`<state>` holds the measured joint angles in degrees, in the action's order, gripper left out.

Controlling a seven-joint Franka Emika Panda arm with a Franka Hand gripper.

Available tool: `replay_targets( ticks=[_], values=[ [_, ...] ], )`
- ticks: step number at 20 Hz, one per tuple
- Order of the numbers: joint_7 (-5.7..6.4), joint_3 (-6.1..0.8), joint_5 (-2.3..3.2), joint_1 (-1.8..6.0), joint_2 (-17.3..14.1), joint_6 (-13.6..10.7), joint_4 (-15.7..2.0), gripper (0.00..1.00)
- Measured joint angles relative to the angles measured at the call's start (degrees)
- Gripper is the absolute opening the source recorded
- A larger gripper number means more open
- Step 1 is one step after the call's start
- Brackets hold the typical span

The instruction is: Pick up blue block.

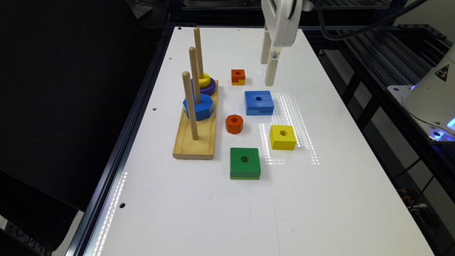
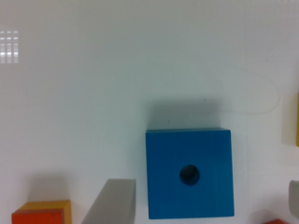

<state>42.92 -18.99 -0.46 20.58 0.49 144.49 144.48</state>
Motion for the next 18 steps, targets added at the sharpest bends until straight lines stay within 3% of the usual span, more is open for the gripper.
replay_targets(
  ticks=[13, 18],
  values=[
    [-0.07, 0.01, 0.17, 0.30, -0.69, 0.61, 0.20, 1.00],
    [-0.06, 0.12, 1.69, 0.98, -4.77, 5.01, 0.47, 1.00]
  ],
)
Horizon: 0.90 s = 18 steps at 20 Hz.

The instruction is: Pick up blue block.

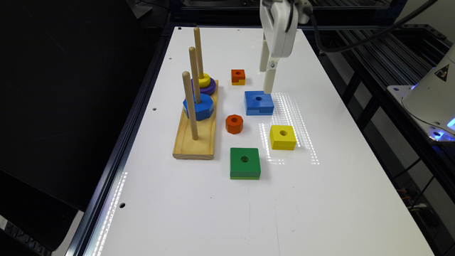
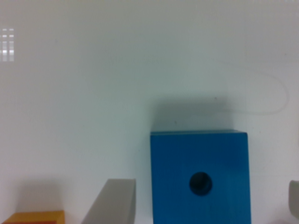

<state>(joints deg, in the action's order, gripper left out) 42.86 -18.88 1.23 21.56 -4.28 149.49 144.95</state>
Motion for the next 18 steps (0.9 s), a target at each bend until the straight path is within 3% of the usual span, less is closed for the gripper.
replay_targets(
  ticks=[6, 11, 16, 18],
  values=[
    [0.00, -0.02, 0.18, 0.04, -0.66, 0.63, 0.18, 1.00],
    [0.04, 0.28, 1.22, 0.29, -4.20, 4.20, 0.25, 1.00],
    [0.05, 0.32, 1.39, 0.28, -5.13, 4.88, 0.33, 1.00],
    [0.09, 0.56, 1.84, 0.27, -7.00, 6.69, 0.33, 1.00]
  ],
)
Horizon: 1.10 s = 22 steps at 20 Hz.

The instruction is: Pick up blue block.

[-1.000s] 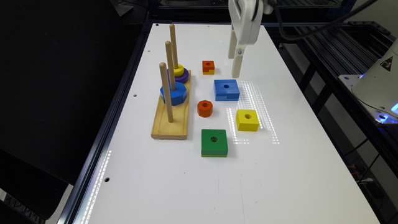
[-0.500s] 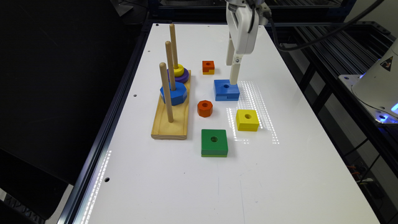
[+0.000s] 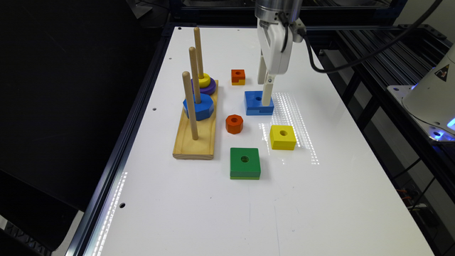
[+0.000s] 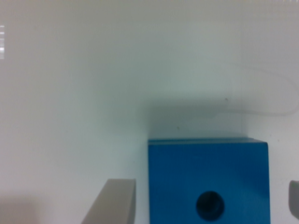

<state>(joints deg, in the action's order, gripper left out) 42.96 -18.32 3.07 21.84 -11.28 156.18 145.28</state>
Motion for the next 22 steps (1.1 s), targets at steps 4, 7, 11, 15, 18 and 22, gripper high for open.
replay_targets(
  ticks=[4, 7, 11, 15, 18, 22],
  values=[
    [0.54, 0.22, 0.98, -0.04, -2.14, 1.94, -0.36, 1.00],
    [0.55, 0.22, 0.99, -0.07, -2.15, 1.95, -0.52, 1.00],
    [0.57, 0.28, 1.26, -0.10, -4.23, 2.86, -1.71, 1.00],
    [1.47, 0.63, 2.73, -0.33, -7.35, 2.96, -4.66, 1.00],
    [3.43, 0.93, 4.79, -0.47, -8.33, 2.95, -5.63, 1.00],
    [5.68, 0.81, 7.21, -0.58, -8.44, 2.93, -5.75, 1.00]
  ],
)
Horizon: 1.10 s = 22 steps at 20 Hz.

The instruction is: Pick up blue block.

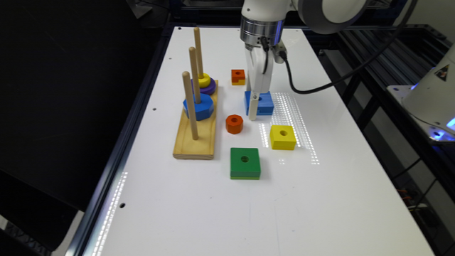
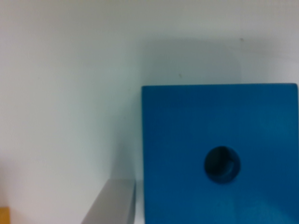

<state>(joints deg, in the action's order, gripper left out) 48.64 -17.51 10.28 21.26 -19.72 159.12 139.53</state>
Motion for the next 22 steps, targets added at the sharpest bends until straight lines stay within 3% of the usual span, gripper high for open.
replay_targets(
  ticks=[6, 9, 22],
  values=[
    [2.48, -0.19, 2.39, -0.01, -0.26, -0.04, -0.12, 1.00],
    [3.37, -0.48, 2.98, -0.10, -0.27, -0.11, -0.09, 1.00],
    [3.53, -0.38, 2.92, 0.06, -0.26, -0.10, -0.09, 1.00]
  ],
)
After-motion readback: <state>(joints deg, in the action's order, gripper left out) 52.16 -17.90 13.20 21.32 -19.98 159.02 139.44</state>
